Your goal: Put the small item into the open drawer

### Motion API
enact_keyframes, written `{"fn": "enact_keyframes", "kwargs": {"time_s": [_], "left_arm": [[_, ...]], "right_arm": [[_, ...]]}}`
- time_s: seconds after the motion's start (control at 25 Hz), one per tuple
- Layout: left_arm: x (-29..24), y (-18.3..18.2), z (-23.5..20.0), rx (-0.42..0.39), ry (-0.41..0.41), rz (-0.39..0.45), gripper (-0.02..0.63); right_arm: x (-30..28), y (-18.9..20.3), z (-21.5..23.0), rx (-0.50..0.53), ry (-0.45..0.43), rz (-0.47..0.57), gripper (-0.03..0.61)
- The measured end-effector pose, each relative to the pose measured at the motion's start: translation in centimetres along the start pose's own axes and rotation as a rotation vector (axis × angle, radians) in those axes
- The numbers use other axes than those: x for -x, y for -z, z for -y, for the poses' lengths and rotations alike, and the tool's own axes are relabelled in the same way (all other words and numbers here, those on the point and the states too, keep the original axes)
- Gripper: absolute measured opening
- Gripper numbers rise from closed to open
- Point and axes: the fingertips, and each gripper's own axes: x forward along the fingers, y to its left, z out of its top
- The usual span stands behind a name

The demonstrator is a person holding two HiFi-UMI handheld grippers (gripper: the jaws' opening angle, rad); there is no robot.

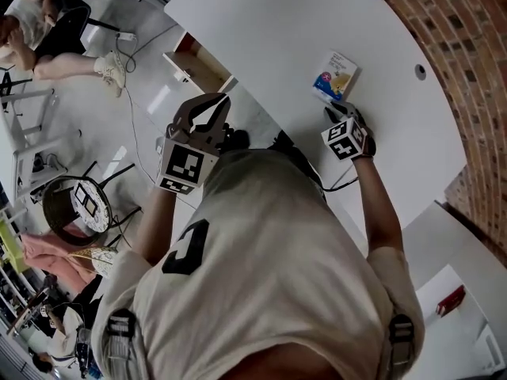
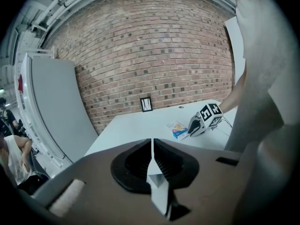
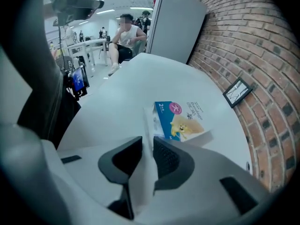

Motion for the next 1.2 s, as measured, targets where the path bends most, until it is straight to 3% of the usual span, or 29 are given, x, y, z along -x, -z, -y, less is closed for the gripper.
{"fn": "enact_keyframes", "kwargs": {"time_s": [0.28,0.56,0.72,0.92,1.2], "left_arm": [[1.9,1.9,-1.2,0.031,-0.009,0.023,0.017],[4.7,3.9,-4.5,0.077,-0.060,0.076,0.017],[5.9,6.1,-5.9,0.097,-0.040,0.094,0.017],[10.3,9.4,-8.9,0.135,-0.047,0.122,0.017],[13.4,13.6,-11.0,0.149,-0.024,0.086,0.017]], "right_arm": [[0.0,-0.1,0.3,-0.019,0.029,-0.044,0.017],[1.0,-2.1,0.2,-0.075,0.064,-0.070,0.006],[2.0,-2.8,-0.4,-0.192,0.106,-0.061,0.006],[3.1,-6.7,-2.7,-0.310,0.151,-0.021,0.006],[4.9,-11.3,-7.4,-0.476,0.100,0.067,0.006]]}}
